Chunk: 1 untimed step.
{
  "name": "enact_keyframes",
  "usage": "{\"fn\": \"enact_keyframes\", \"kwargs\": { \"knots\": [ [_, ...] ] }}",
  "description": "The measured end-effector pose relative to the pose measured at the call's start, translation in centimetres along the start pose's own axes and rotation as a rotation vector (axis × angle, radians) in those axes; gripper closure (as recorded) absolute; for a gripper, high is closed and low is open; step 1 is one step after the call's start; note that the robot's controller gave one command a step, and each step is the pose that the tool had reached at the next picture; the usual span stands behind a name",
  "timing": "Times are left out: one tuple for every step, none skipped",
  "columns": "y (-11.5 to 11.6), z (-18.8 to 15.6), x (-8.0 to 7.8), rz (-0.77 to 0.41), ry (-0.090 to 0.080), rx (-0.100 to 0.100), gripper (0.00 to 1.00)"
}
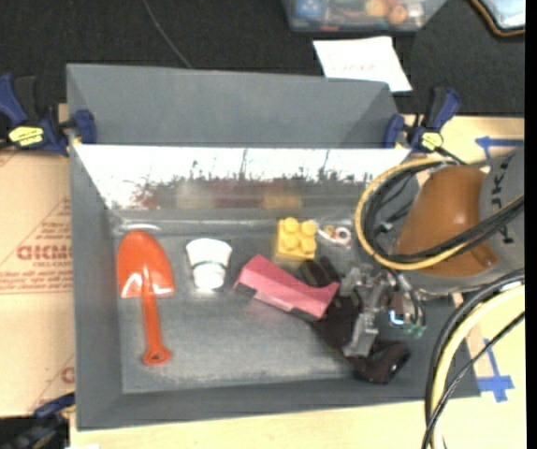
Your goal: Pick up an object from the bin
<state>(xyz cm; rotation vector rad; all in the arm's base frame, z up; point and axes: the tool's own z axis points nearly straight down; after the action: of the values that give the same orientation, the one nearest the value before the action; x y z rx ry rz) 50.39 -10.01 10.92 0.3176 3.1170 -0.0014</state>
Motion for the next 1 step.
{"fn": "enact_keyframes", "kwargs": {
  "knots": [
    [0.89, -5.08, 2.04, -0.015, -0.01, 0.0, 0.0]
  ]
}}
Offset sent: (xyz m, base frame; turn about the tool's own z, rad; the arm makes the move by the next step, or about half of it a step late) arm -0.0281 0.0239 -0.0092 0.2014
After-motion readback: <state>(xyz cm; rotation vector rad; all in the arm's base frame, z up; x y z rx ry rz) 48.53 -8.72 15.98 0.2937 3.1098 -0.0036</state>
